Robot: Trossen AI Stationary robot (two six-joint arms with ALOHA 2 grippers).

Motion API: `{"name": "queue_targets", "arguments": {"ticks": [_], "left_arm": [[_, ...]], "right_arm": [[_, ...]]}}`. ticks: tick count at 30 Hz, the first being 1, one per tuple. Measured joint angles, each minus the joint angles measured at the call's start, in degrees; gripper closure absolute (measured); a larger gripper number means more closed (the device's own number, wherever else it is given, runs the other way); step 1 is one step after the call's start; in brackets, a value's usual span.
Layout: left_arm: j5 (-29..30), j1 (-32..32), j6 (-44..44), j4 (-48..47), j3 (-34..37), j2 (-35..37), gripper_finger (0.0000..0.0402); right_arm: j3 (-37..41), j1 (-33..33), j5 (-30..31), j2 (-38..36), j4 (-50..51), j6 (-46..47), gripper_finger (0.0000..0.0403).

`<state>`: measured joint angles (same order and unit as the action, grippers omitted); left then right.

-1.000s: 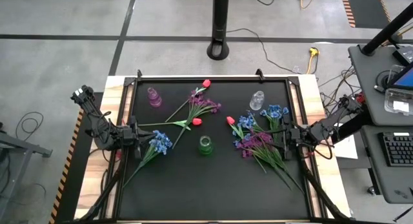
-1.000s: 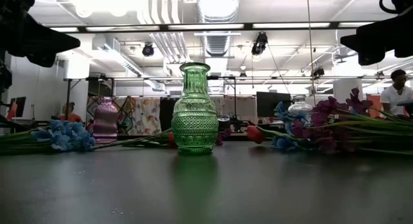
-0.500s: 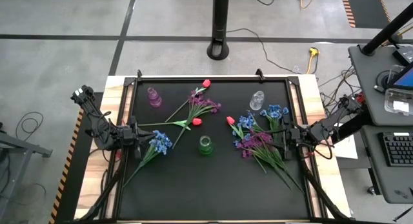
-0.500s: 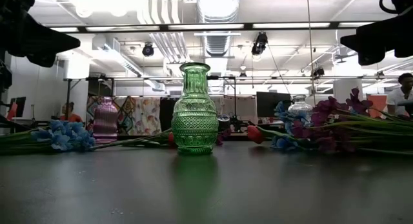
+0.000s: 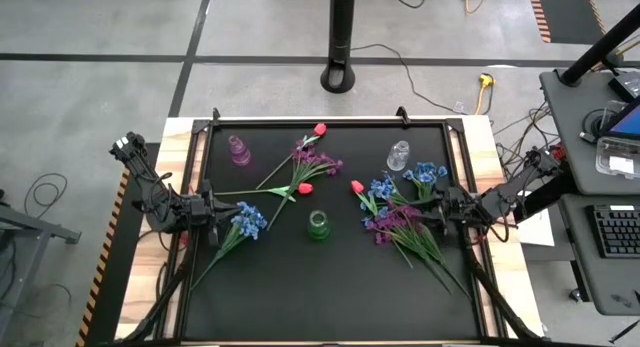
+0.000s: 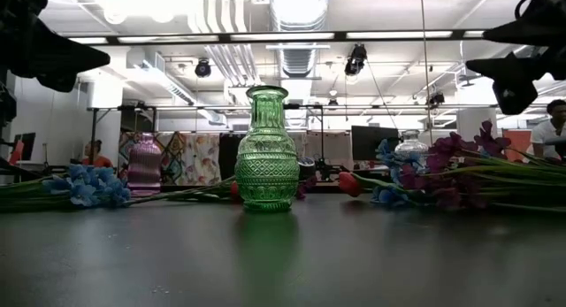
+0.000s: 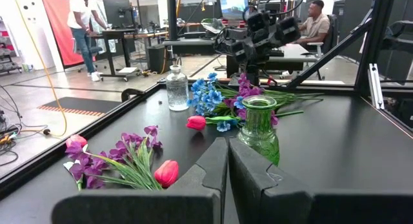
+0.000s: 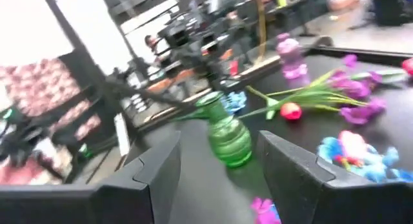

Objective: Sort flowers into vase by color
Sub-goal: Put the bottom left blue flower into the green crystal vase

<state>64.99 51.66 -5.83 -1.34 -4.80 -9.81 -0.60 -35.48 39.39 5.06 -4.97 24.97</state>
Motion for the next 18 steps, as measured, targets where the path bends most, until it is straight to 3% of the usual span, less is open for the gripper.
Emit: {"name": "queue_targets", "arguments": {"ticks": [2, 6, 10, 14, 18], "left_arm": [[-0.03, 0.0, -1.04, 0.05, 0.0, -0.02, 0.0402], [0.78, -0.13, -14.96, 3.5, 0.0, -0.02, 0.0402], [4.56, -0.2, -19.29, 12.08, 0.0, 0.01, 0.0402], [4.62, -0.18, -21.32, 21.61, 0.0, 0.01, 0.0402], [7.78, -0.49, -21.3, 22.78, 0.0, -0.04, 0.0402]], "right_arm": [[0.0, 0.0, 3.98, 0.0, -0.04, -2.01, 0.0208], [0.0, 0.02, 11.2, 0.0, -0.01, -8.78, 0.0208], [0.0, 0.02, 12.2, 0.0, -0.02, -12.84, 0.0208], [0.0, 0.02, 12.11, 0.0, 0.22, -23.71, 0.0208], [0.0, 0.02, 11.68, 0.0, 0.22, -27.6, 0.0208]]}}
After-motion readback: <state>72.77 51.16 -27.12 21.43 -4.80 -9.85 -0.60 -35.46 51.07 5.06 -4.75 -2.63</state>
